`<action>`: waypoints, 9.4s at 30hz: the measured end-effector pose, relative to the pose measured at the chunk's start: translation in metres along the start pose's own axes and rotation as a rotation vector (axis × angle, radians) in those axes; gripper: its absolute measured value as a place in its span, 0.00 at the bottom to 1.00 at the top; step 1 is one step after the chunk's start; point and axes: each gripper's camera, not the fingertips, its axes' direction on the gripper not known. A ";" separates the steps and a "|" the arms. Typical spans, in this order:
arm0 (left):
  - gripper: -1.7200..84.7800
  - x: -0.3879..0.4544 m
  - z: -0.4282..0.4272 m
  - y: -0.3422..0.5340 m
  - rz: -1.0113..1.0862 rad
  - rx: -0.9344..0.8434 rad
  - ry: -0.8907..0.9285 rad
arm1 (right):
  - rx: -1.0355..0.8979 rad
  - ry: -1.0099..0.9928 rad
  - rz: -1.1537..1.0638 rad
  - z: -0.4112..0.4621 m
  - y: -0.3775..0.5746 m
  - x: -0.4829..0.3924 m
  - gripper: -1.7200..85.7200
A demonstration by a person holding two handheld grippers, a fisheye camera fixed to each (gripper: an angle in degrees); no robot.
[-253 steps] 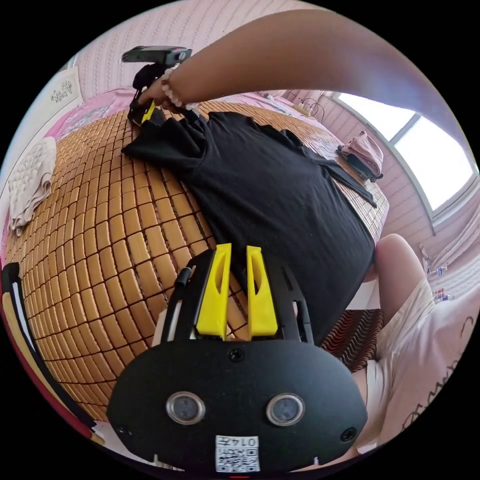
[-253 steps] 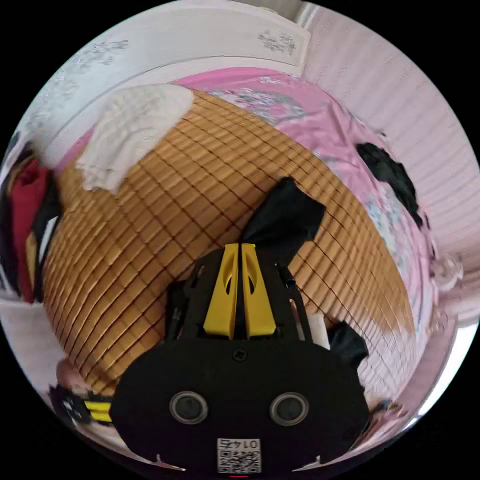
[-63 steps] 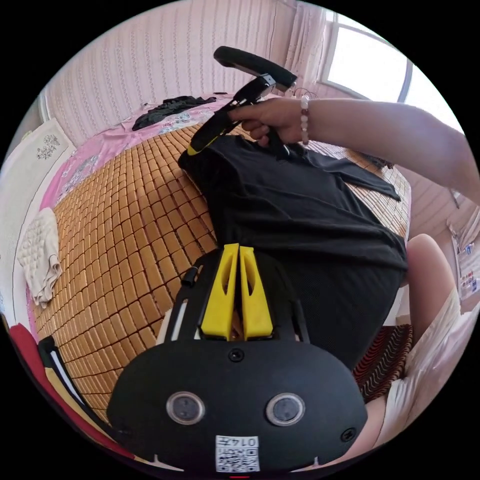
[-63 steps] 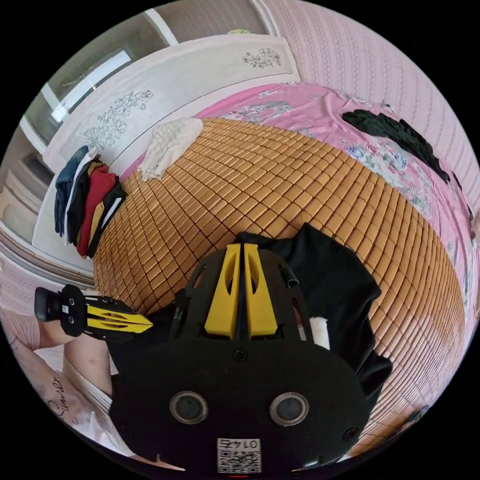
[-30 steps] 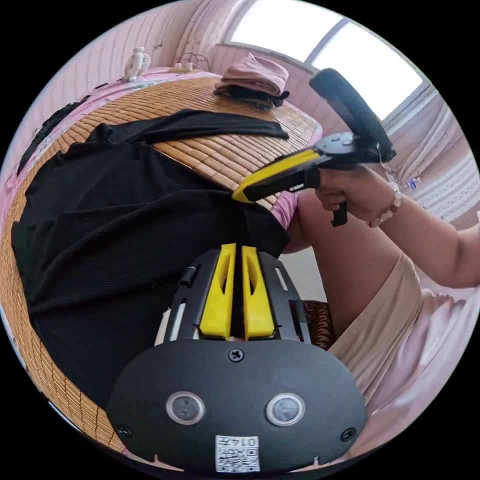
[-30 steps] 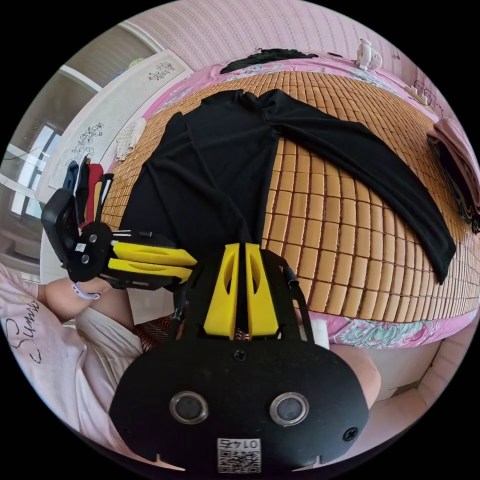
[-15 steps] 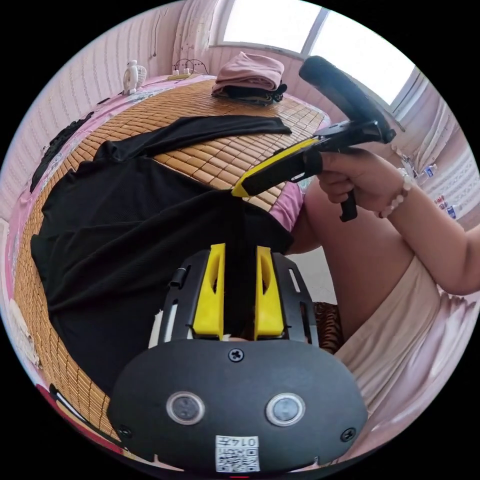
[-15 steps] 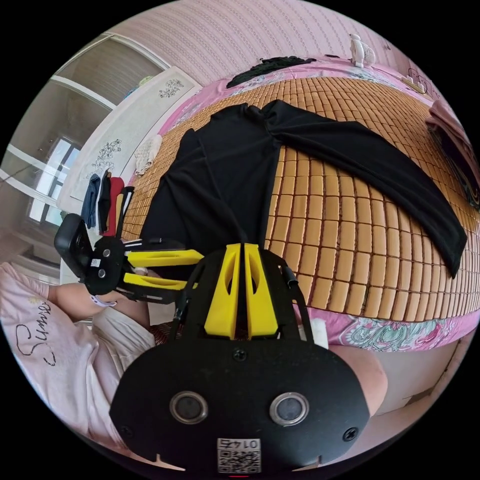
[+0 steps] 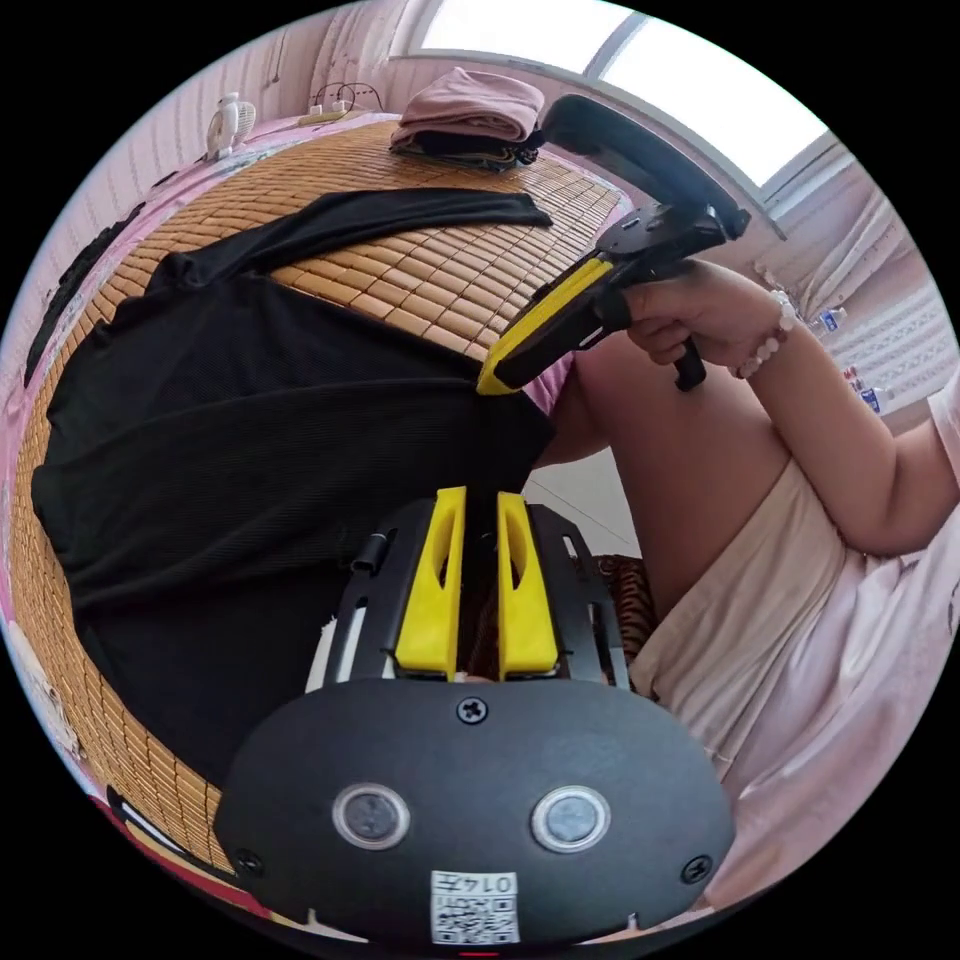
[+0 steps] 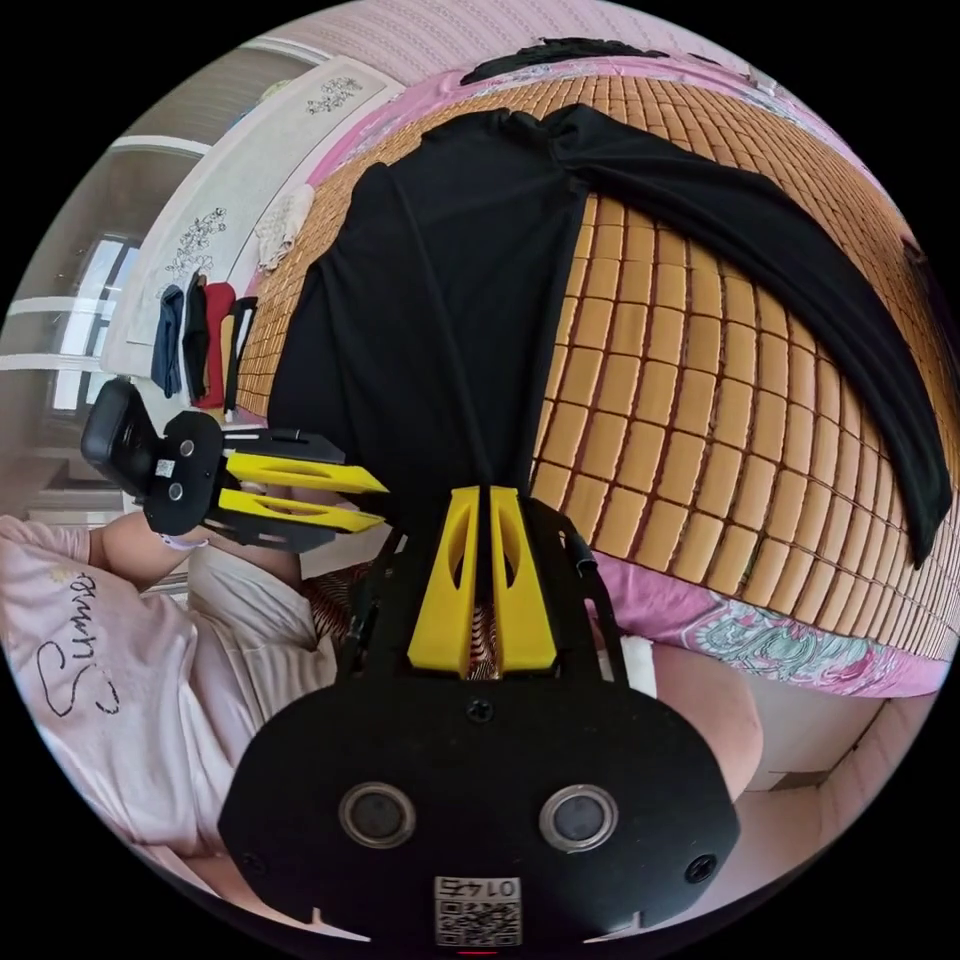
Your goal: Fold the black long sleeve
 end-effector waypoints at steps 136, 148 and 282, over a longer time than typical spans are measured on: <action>0.01 -0.177 -0.132 0.208 -0.343 0.388 -0.227 | 0.172 0.253 -0.540 0.318 -0.108 -0.146 0.03; 0.01 -0.115 -0.060 0.188 -0.314 0.324 -0.236 | -0.235 0.396 -0.593 0.419 -0.225 -0.193 0.01; 0.01 -0.089 -0.378 0.363 -0.562 0.894 -0.548 | 0.449 -0.046 -0.945 0.098 -0.337 -0.375 0.06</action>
